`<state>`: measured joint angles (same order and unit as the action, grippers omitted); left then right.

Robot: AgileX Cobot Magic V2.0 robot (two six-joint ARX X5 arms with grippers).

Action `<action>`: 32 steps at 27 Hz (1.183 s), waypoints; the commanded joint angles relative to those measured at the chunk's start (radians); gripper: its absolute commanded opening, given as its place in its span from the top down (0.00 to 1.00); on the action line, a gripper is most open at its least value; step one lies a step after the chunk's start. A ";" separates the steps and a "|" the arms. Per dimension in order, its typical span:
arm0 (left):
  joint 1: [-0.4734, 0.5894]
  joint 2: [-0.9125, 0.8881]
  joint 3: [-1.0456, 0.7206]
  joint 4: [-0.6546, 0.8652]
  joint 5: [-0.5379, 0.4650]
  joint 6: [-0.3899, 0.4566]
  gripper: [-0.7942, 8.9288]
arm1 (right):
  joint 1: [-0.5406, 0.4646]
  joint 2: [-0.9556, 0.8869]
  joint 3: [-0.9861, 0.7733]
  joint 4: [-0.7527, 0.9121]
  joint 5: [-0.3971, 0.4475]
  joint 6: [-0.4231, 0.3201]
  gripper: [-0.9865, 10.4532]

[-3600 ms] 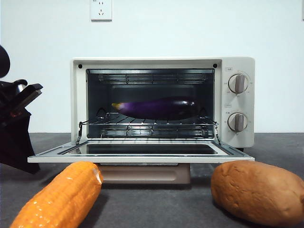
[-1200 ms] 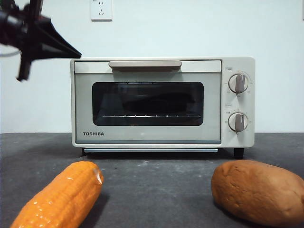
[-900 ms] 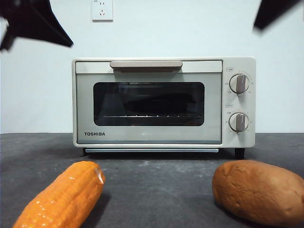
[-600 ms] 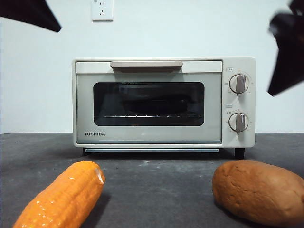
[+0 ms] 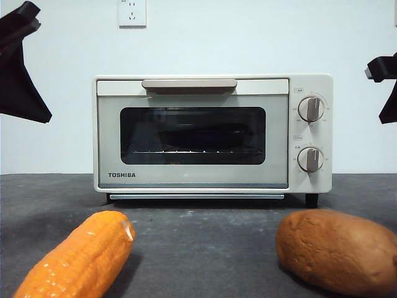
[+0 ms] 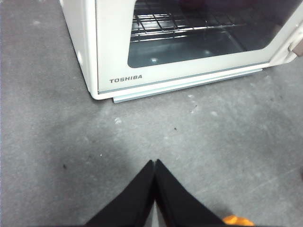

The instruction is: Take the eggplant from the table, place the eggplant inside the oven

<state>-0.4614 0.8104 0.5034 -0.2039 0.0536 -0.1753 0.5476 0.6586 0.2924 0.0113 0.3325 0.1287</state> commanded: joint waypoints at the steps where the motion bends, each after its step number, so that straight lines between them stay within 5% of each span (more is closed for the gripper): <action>1: -0.005 0.006 0.010 0.020 -0.002 -0.009 0.91 | 0.004 0.004 0.006 0.011 0.011 -0.002 0.91; 8: 0.003 -0.049 0.009 -0.020 -0.015 0.002 0.91 | 0.004 0.004 0.006 0.011 0.010 -0.002 0.91; 11: 0.023 -0.172 0.006 -0.069 -0.021 0.101 0.91 | 0.004 0.004 0.006 0.011 0.010 -0.002 0.91; 21: 0.274 -0.596 -0.112 -0.030 -0.037 0.180 0.91 | 0.004 0.004 0.006 0.011 0.010 -0.002 0.91; 32: 0.443 -0.808 -0.389 -0.036 -0.036 0.183 0.91 | 0.004 0.004 0.006 0.011 0.010 -0.002 0.91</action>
<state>-0.0204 0.0029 0.1158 -0.2531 0.0212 -0.0086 0.5476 0.6586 0.2924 0.0124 0.3408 0.1287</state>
